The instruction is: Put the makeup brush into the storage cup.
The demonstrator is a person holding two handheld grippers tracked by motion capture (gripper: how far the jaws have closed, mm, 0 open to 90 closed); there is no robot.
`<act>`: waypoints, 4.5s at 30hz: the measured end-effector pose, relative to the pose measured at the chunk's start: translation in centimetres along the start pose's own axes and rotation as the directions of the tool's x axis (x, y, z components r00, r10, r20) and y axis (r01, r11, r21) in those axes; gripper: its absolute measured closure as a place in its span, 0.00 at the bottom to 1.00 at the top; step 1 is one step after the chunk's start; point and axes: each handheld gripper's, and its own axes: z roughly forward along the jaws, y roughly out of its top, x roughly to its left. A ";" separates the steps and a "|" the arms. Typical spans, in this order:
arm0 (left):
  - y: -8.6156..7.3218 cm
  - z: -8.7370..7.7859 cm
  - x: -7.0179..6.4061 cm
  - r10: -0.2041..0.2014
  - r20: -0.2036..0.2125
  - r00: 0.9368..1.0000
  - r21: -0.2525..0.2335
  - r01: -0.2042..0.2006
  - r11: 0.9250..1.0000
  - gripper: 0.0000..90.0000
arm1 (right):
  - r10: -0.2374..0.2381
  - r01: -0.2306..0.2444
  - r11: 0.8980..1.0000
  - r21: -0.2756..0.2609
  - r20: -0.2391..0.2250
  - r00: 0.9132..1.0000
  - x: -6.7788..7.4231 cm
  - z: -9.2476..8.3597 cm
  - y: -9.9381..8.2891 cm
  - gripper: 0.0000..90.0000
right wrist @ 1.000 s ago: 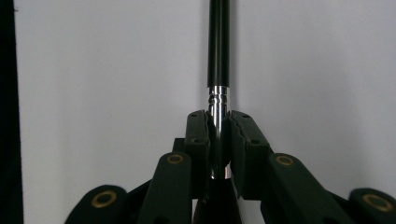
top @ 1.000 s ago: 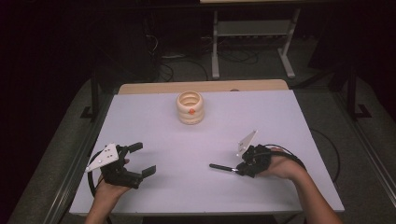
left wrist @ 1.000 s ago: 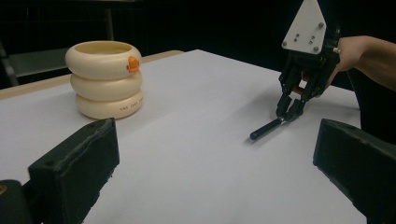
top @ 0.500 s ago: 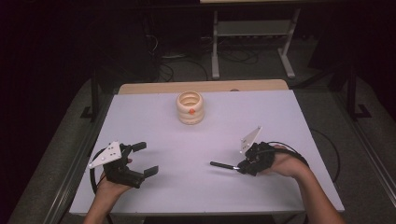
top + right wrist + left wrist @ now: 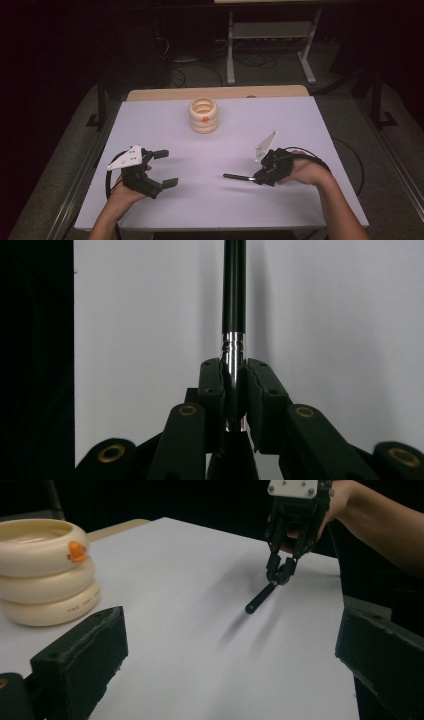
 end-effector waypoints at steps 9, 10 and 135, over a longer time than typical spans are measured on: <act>1.6 2.2 0.6 0.024 0.072 0.997 0.025 -0.026 0.999 0.00 | -0.005 0.005 1.000 0.006 -0.021 1.000 -0.3 -0.7 0.6 0.86; 1.7 2.6 0.7 0.025 0.077 0.997 0.029 -0.027 0.999 0.00 | -0.006 0.006 1.000 0.003 -0.027 1.000 -0.3 -0.8 0.7 0.86; 1.3 11.7 -4.2 0.059 0.300 0.952 0.393 -0.180 0.902 0.88 | -0.223 0.224 0.975 -0.001 -0.100 0.970 3.0 0.9 6.0 0.85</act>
